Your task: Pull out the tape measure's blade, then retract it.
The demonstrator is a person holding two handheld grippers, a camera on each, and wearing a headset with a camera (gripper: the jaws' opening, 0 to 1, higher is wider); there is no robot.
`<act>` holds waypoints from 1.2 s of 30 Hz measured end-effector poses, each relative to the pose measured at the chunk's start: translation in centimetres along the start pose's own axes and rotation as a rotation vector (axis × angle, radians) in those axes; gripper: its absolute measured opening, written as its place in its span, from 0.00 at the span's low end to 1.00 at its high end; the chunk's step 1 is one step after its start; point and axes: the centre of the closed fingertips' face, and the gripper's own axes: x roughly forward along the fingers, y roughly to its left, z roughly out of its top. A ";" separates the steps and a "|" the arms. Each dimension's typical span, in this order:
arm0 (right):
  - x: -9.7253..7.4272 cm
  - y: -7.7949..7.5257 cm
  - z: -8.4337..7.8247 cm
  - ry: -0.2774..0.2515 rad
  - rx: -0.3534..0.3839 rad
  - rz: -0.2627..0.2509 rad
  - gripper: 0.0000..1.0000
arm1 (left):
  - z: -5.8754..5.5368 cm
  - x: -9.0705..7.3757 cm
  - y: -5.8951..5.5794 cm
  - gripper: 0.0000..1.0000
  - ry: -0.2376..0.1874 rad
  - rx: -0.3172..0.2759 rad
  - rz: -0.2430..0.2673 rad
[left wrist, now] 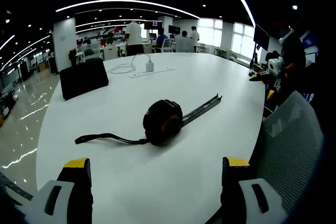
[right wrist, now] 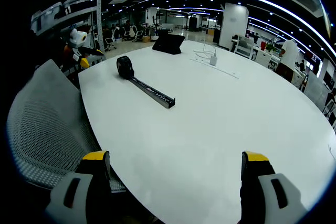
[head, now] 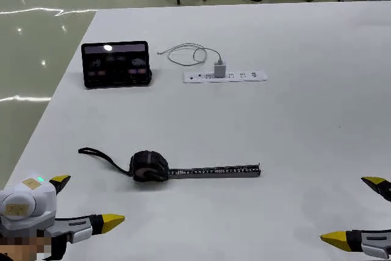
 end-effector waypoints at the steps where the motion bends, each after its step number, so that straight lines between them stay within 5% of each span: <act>1: 0.2 0.0 0.1 0.003 -0.008 0.006 1.00 | 0.2 0.2 -0.1 1.00 -0.004 -0.003 0.000; 16: 2.6 0.1 2.8 0.020 -0.087 0.068 1.00 | 2.9 2.6 -0.9 1.00 -0.045 -0.047 0.013; 36: 4.7 0.7 3.2 0.047 -0.142 0.105 1.00 | 3.5 5.4 -1.9 1.00 -0.020 -0.081 0.050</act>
